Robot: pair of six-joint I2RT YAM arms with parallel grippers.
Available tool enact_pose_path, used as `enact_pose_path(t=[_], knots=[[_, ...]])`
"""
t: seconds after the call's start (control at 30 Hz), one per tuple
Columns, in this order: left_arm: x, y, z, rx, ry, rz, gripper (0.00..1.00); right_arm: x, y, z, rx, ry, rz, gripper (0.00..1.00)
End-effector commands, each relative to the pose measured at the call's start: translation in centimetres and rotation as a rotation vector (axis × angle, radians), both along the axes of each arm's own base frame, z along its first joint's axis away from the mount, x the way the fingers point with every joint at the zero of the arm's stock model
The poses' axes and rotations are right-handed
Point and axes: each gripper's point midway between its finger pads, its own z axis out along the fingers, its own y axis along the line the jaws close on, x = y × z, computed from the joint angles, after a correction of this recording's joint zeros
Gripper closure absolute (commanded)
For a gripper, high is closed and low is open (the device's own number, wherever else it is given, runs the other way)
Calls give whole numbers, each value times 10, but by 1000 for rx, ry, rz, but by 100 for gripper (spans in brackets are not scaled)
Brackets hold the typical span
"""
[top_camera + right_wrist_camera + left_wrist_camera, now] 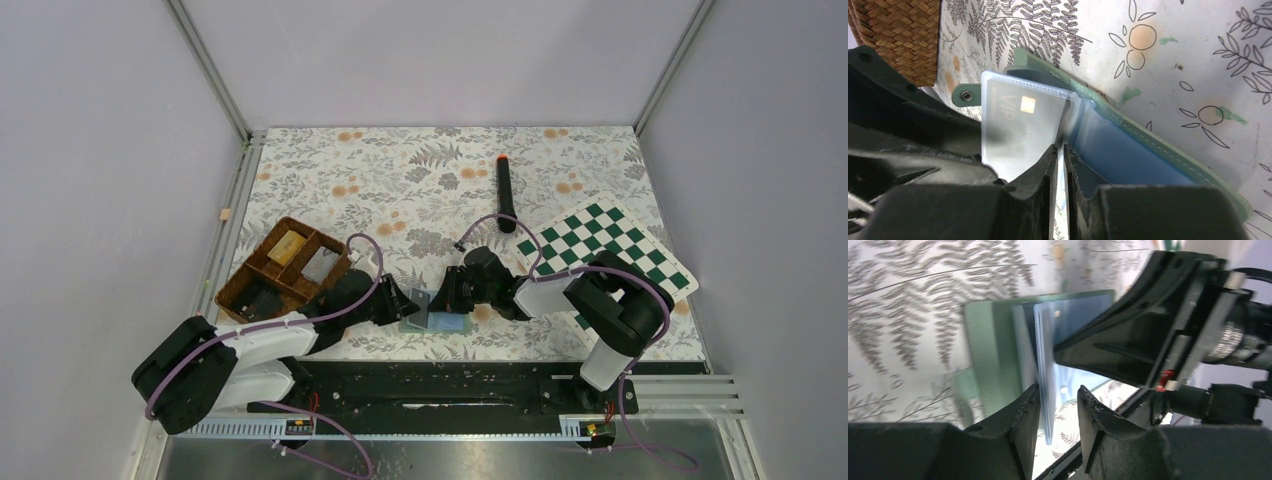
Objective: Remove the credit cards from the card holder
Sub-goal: Remove the credit card from the card holder.
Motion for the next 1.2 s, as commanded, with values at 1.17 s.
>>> enact_pose_path(t=[1.17], knots=[[-12,-58,59,-321,-128,-217,100,-7,-27,8,-4,-51,-70,68]])
